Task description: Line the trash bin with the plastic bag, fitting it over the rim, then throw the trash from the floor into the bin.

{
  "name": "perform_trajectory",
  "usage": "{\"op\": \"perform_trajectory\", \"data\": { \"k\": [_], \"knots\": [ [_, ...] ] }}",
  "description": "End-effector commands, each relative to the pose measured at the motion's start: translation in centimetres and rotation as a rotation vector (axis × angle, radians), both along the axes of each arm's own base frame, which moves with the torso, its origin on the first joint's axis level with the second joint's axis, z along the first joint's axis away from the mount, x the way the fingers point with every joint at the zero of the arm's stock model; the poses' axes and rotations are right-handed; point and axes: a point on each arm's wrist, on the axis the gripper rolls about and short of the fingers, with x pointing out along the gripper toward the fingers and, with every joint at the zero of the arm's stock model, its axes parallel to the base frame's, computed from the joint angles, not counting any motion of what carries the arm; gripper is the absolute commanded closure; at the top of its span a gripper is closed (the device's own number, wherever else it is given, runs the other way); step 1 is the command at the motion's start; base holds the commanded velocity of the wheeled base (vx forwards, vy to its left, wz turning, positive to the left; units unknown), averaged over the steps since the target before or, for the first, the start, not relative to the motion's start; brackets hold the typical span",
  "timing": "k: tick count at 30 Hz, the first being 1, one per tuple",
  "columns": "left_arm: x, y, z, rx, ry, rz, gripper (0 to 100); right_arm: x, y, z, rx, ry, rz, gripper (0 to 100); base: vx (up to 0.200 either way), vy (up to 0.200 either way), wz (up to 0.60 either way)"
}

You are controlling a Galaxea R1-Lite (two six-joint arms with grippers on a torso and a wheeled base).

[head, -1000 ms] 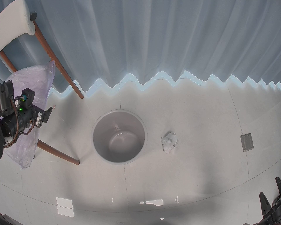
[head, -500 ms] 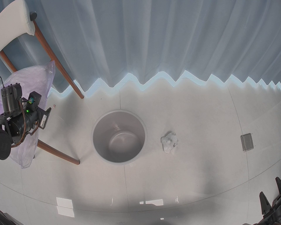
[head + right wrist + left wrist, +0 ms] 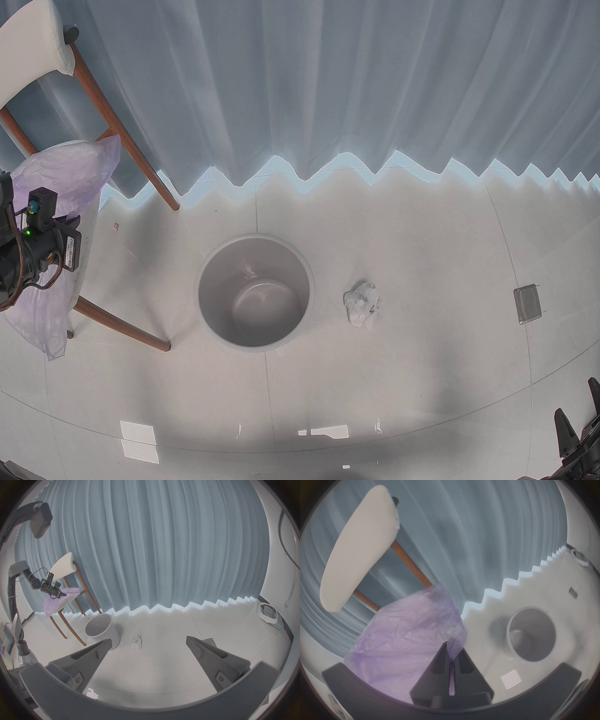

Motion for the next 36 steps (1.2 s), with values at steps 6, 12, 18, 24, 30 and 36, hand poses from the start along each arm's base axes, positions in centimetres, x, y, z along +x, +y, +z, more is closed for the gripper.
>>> {"op": "perform_trajectory", "data": {
  "k": [6,12,18,24,30,36],
  "knots": [
    [-10.6,-2.3,5.1,-0.288,-0.107,-0.175,100,0.0,0.0,-0.5,0.002,0.000,-0.001,0,0.000,0.000,0.00],
    [-13.0,-4.4,5.7,-0.614,-0.093,-0.388,100,0.0,0.0,-0.5,0.002,0.000,-0.001,0,0.000,0.000,0.00],
    [-14.6,-6.0,8.8,-0.991,-0.051,-0.592,100,0.0,0.0,-0.5,0.002,0.000,-0.001,0,0.000,0.000,0.00],
    [-14.2,-7.2,9.6,-1.103,0.039,-0.744,100,0.0,0.0,-0.5,0.002,0.000,-0.001,0,0.000,0.000,0.00],
    [-14.3,-7.7,8.8,-1.147,0.267,-1.039,100,0.0,0.0,-0.5,0.002,0.000,-0.001,0,0.000,0.000,0.00],
    [-12.4,-8.5,7.7,-1.118,0.376,-1.071,100,0.0,0.0,-0.5,0.003,0.000,0.001,0,0.000,0.000,0.00]
  ]
}}
